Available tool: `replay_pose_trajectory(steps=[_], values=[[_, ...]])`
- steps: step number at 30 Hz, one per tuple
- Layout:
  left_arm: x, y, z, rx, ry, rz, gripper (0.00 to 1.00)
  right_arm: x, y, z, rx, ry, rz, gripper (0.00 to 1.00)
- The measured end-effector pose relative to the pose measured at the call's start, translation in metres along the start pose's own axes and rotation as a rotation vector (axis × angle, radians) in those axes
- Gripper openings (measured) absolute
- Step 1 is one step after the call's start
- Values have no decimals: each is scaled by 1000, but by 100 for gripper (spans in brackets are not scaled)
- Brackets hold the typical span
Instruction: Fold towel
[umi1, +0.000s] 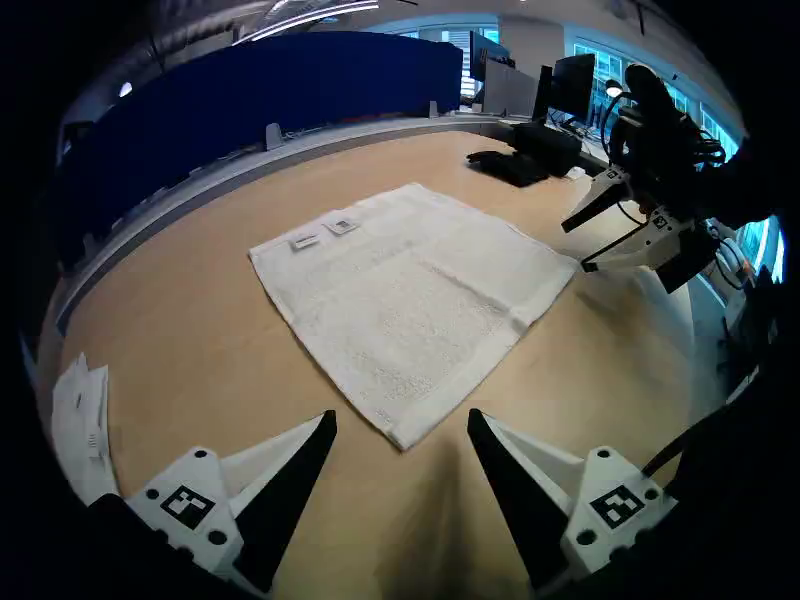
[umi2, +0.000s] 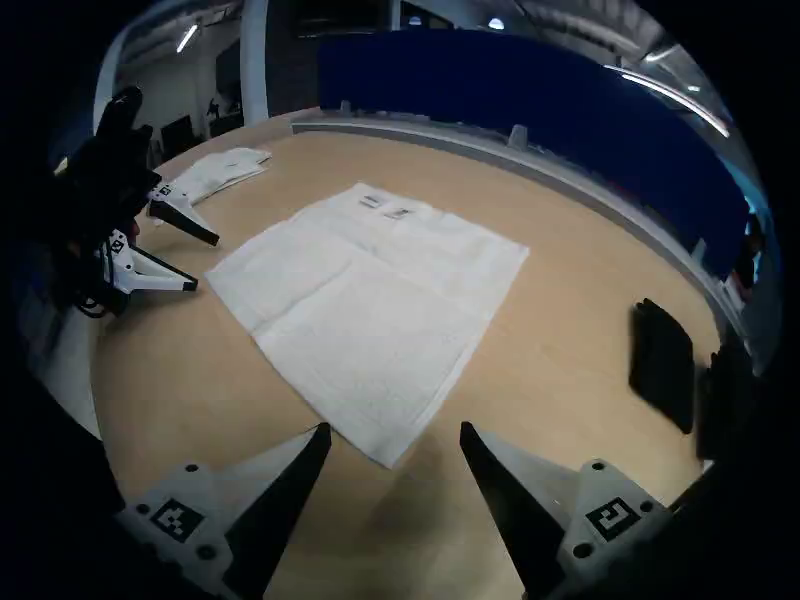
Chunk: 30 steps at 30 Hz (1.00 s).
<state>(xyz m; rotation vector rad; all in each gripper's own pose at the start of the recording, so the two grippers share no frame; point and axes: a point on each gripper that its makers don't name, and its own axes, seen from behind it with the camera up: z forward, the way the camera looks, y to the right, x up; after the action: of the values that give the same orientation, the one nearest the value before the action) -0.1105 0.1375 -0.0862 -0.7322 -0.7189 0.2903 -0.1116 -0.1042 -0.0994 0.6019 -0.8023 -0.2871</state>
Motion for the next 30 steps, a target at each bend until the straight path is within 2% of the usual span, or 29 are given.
replay_pose_trajectory(steps=[5,13,19,23,25,30], values=[[-6,4,5,-7,-27,9,97,-6,-1,3,0,-12,5,95],[-12,4,8,-1,-62,11,94,-16,-6,5,13,-36,-8,86],[-11,5,6,1,-73,14,90,-19,-9,8,27,-44,5,72],[-11,6,7,4,-76,10,88,-18,-8,10,30,-41,16,68],[-11,7,7,7,-76,8,86,-17,-7,11,30,-41,18,67],[-11,10,6,4,-82,12,77,-17,-5,11,26,-41,26,57]])
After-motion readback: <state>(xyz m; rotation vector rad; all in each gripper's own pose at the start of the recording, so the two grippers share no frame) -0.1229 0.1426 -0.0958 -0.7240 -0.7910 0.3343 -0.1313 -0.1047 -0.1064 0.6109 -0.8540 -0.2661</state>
